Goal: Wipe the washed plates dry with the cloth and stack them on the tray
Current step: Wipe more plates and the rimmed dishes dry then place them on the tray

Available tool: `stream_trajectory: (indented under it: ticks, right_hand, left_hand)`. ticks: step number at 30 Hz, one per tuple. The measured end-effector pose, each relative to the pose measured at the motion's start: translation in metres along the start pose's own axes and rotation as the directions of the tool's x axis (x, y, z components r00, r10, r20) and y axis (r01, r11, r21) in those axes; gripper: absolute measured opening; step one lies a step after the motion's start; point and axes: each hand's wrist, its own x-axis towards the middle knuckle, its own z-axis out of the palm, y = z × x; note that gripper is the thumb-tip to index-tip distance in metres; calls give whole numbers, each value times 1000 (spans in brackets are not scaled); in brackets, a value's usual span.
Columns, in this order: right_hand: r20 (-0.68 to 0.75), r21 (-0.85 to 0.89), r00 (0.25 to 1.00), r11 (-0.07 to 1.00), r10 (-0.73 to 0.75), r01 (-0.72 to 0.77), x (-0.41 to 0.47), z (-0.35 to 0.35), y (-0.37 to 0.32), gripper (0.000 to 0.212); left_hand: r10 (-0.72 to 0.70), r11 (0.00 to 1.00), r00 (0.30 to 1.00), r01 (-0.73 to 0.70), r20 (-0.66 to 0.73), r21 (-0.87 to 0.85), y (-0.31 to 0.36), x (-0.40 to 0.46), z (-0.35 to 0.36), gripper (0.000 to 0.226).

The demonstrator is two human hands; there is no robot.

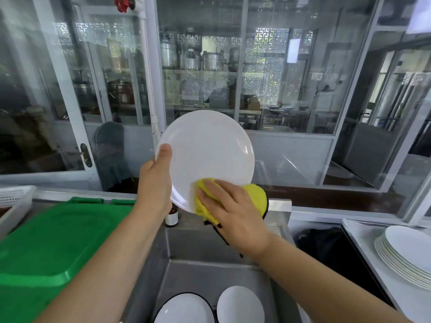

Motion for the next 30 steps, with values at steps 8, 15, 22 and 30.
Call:
stream_trajectory:
  ticks: [8,15,22,30]
  right_hand:
    - [-77,-103,984,981,158,-166,3,-25,64,61]
    - [-140,-143,972,968,186,-206,54,-41,58,55]
    - [-180,-4,976,992,121,-124,57,-22,5,48]
    - [-120,104,992,993,-37,50,-1,5,-12,46]
  left_hand:
    - [27,980,991,-52,130,190,8,-1,-11,36]
    - [-8,957,986,-41,169,288,-1,-11,6,50]
    - [45,982,984,-75,170,175,-1,-12,17,48]
    - [43,996,994,-50,97,71,7,0,3,45]
